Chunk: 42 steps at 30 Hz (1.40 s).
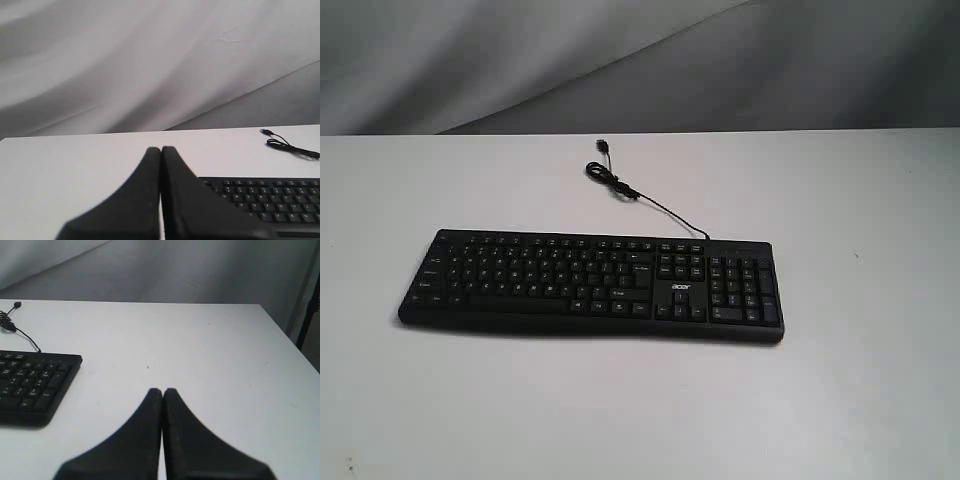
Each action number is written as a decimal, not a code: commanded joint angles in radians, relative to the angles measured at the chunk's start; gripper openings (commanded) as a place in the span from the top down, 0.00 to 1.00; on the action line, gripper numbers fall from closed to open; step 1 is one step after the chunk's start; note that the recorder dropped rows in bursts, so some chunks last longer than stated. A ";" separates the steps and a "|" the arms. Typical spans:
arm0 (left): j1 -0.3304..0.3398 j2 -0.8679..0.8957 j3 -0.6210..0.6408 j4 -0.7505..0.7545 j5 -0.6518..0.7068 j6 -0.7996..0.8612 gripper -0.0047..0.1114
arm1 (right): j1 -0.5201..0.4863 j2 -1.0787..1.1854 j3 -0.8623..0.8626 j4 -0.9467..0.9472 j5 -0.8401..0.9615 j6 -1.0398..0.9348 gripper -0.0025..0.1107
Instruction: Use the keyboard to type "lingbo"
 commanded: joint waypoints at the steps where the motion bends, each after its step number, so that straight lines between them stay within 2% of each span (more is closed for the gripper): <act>1: -0.007 -0.005 0.005 0.000 -0.006 -0.002 0.96 | -0.010 -0.003 0.003 0.001 0.001 0.003 0.98; 10: -0.007 -0.005 0.005 0.000 -0.006 -0.002 0.96 | -0.010 -0.003 0.003 -0.006 -0.045 0.000 0.98; 16: -0.007 -0.005 0.005 0.000 -0.006 -0.002 0.96 | -0.010 -0.003 0.003 0.013 -0.411 0.000 0.98; 22: -0.007 -0.005 0.005 0.000 -0.006 -0.002 0.96 | -0.010 -0.003 0.003 0.016 -0.540 0.004 0.98; 24: -0.007 -0.005 0.005 0.000 -0.006 -0.002 0.96 | -0.010 -0.003 0.003 0.016 -0.681 0.011 0.98; 26: -0.007 -0.005 0.005 0.000 -0.006 -0.002 0.96 | -0.008 -0.003 0.003 0.035 -0.878 0.159 0.98; 28: -0.007 -0.005 0.005 0.000 -0.006 -0.002 0.96 | -0.008 -0.003 0.003 0.010 -0.956 0.281 0.98; 29: -0.007 -0.005 0.005 0.000 -0.006 -0.002 0.96 | -0.008 -0.003 -0.019 0.001 -0.934 0.290 0.98; 31: -0.007 -0.005 0.005 0.000 -0.006 -0.002 0.96 | -0.008 0.070 -0.125 0.001 -0.775 0.290 0.98; 34: -0.007 -0.005 0.005 0.000 -0.006 -0.002 0.96 | -0.008 0.294 -0.326 -0.025 -0.550 0.290 0.98; 39: -0.007 -0.005 0.005 0.000 -0.006 -0.002 0.96 | -0.008 0.724 -0.623 -0.129 -0.445 0.288 0.98; 42: -0.007 -0.005 0.005 0.000 -0.006 -0.002 0.96 | -0.007 0.978 -0.840 -0.232 -0.292 0.286 0.98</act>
